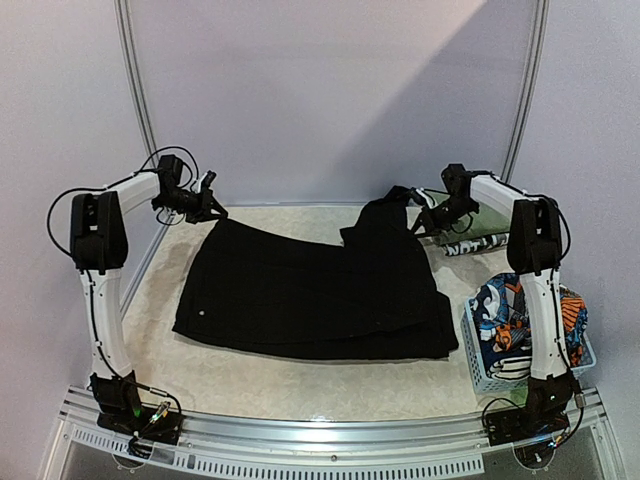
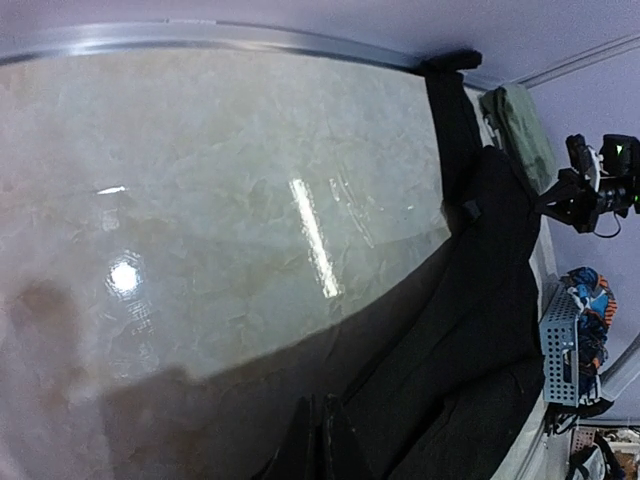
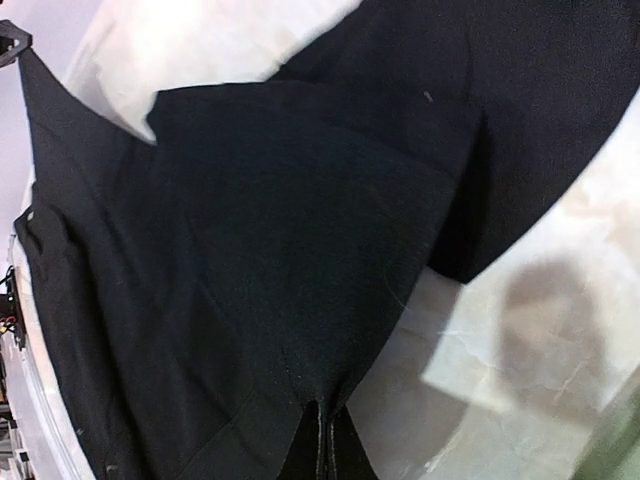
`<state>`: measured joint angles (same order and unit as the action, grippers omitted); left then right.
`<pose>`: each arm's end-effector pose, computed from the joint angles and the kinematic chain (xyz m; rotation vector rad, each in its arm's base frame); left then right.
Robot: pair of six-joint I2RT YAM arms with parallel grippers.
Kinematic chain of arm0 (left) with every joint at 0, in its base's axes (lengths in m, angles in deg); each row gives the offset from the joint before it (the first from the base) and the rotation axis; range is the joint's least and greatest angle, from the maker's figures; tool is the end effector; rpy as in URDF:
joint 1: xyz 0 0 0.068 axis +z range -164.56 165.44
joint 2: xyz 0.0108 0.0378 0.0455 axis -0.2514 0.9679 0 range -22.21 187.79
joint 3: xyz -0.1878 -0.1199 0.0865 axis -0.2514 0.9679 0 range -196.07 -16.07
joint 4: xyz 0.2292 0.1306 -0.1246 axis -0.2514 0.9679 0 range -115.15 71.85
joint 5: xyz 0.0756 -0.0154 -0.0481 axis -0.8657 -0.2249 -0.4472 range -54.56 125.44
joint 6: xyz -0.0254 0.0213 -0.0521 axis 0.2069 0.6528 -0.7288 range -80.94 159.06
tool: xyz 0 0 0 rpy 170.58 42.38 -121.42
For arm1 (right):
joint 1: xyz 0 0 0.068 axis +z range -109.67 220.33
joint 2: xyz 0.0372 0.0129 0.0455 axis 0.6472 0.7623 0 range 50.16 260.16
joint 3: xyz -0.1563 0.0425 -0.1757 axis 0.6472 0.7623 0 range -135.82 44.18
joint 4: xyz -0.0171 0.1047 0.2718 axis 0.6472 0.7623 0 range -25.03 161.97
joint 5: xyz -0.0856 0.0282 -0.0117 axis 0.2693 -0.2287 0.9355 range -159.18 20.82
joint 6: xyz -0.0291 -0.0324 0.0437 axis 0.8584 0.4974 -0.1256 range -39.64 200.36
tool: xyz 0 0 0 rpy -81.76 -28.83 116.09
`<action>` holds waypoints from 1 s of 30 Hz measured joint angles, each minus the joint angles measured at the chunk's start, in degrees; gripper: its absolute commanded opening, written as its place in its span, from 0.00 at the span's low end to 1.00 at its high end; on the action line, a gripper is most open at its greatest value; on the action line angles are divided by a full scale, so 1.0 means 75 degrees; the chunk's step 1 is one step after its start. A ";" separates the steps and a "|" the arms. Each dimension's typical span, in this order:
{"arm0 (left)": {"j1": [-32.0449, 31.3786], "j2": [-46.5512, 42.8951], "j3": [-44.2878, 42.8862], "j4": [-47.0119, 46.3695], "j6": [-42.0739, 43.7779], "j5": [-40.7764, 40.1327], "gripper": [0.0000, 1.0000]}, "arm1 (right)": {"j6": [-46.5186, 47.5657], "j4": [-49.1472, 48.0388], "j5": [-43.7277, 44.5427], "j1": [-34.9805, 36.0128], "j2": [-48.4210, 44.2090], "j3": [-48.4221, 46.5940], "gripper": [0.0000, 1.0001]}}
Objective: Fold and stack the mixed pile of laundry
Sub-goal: Pick up the 1/3-folded shirt from the center of the board, then fold the 1/3-folded shirt at the center of the board.
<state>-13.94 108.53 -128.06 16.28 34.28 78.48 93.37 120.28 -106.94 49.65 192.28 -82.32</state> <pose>0.5050 -0.0265 0.1609 0.1432 2.4874 -1.0006 0.5084 0.1123 0.1324 -0.6640 2.5761 0.8934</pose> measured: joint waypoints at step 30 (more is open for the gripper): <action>0.0332 -0.1620 0.2576 -0.0691 -0.0262 0.0000 0.00 | 0.0656 -0.0460 -0.0312 0.0006 -0.1859 0.2600 0.00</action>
<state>-11.44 96.38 -108.74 11.10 32.31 78.48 98.29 116.83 -109.28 49.70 178.34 -62.82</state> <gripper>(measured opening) 0.013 0.008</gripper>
